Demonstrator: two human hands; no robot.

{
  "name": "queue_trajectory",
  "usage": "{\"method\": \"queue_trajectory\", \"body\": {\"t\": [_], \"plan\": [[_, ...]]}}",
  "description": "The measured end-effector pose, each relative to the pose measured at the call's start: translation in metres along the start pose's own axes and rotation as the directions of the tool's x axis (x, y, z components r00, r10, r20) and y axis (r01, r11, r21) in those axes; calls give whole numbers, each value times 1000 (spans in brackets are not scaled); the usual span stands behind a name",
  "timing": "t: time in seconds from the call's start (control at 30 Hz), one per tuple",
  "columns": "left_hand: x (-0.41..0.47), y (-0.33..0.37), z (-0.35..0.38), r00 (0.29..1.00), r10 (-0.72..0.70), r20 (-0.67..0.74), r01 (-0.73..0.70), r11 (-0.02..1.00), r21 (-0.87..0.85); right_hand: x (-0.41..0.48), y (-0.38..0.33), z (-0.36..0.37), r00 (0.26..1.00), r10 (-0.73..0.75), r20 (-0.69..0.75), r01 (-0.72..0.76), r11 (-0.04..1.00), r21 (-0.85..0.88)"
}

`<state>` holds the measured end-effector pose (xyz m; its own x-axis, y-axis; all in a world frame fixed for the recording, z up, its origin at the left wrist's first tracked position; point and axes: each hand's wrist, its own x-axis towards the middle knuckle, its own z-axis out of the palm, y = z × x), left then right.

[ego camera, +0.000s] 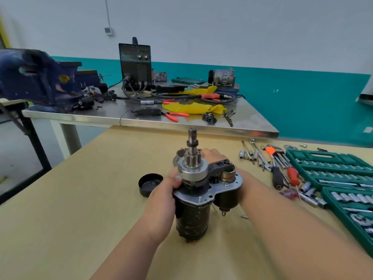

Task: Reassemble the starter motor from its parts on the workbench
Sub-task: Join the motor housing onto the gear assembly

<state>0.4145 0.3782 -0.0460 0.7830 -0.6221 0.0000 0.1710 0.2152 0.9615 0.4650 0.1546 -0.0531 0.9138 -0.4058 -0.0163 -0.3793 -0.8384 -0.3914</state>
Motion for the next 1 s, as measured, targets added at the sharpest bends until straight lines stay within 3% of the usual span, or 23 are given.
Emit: {"method": "queue_trajectory", "body": {"t": [0.1,0.17,0.23,0.33,0.4,0.47,0.53,0.63,0.73,1.0], "plan": [[2,1,-2,998,-18,61,18,1000,6,-9,2,-9,998,-61,13,62,972,-227],[4,2,-4,995,-4,104,3,1000,9,-23,-1,-26,991,-133,-2,128,959,-253],[5,2,-5,992,-9,129,8,1000,2,-48,-6,-45,976,-160,-151,147,985,-88],[6,3,-4,990,-13,141,11,1000,12,-91,-9,-78,890,74,-450,62,958,280],[4,4,-3,989,-7,144,4,1000,19,-121,-15,-104,860,229,-455,105,794,598],[2,6,-2,988,-5,152,4,1000,8,-150,-27,-133,857,326,-400,233,448,863],[-1,9,-1,988,2,156,-1,1000,-9,-174,-39,-155,862,361,-357,297,212,931],[-7,14,0,980,69,188,-77,996,35,-195,-55,-169,940,255,-227,220,57,974],[-10,20,2,970,110,216,-122,992,43,-204,-73,-165,979,163,-125,120,42,992],[-7,15,2,972,89,218,-102,994,50,-187,-78,-131,973,226,-56,-7,269,963]]}}
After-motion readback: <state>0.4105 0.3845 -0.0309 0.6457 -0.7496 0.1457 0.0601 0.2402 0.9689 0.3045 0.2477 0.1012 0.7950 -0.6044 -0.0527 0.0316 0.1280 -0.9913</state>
